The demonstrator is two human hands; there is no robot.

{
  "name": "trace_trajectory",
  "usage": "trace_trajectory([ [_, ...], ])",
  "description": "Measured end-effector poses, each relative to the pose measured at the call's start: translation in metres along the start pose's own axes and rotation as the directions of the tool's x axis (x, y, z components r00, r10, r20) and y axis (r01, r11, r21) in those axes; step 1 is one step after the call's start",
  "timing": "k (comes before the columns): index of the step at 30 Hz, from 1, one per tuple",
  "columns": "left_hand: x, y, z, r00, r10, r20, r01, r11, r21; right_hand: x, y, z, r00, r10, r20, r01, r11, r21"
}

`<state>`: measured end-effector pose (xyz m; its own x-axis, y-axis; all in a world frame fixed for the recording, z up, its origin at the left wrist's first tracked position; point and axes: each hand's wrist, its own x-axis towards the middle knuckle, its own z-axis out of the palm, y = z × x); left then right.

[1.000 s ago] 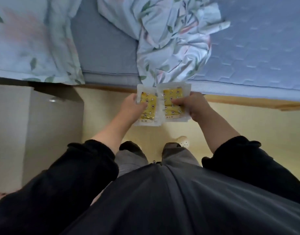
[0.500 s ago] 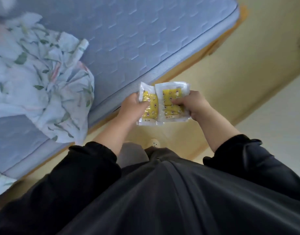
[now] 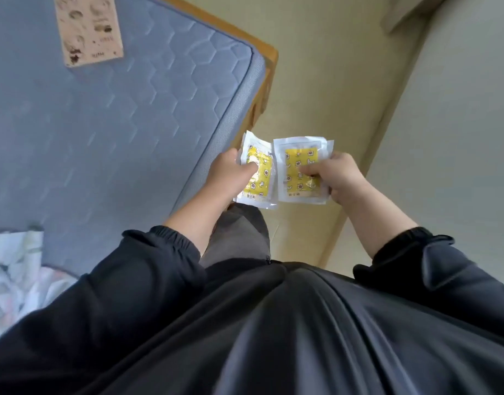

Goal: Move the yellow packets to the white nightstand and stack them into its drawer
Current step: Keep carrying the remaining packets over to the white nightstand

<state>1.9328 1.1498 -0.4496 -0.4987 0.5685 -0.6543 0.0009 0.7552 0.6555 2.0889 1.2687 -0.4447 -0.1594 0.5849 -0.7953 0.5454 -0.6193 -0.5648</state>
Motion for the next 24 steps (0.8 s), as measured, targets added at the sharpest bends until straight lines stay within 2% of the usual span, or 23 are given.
trace_trajectory([
  [5, 0.084, 0.090, -0.001, 1.000, 0.011, 0.029, -0.013, 0.997, 0.071, 0.057, -0.091, -0.028, 0.998, 0.025, -0.065, -0.021, 0.998, 0.062],
  [11, 0.158, 0.192, 0.028, 0.994, 0.060, 0.097, -0.071, 0.991, 0.117, 0.120, -0.168, -0.084, 0.992, 0.037, -0.117, -0.027, 0.996, 0.090],
  [14, 0.195, 0.240, 0.049, 0.996, 0.061, 0.068, -0.069, 0.992, 0.109, 0.160, -0.209, -0.114, 0.992, 0.028, -0.126, -0.020, 0.997, 0.069],
  [20, 0.282, 0.341, 0.082, 0.995, -0.019, -0.098, 0.017, 0.999, -0.029, 0.260, -0.328, -0.160, 0.999, -0.042, -0.030, 0.040, 0.997, -0.069],
  [24, 0.320, 0.406, 0.098, 0.978, -0.149, -0.145, 0.110, 0.963, -0.247, 0.312, -0.417, -0.195, 0.993, -0.093, 0.066, 0.106, 0.967, -0.231],
])
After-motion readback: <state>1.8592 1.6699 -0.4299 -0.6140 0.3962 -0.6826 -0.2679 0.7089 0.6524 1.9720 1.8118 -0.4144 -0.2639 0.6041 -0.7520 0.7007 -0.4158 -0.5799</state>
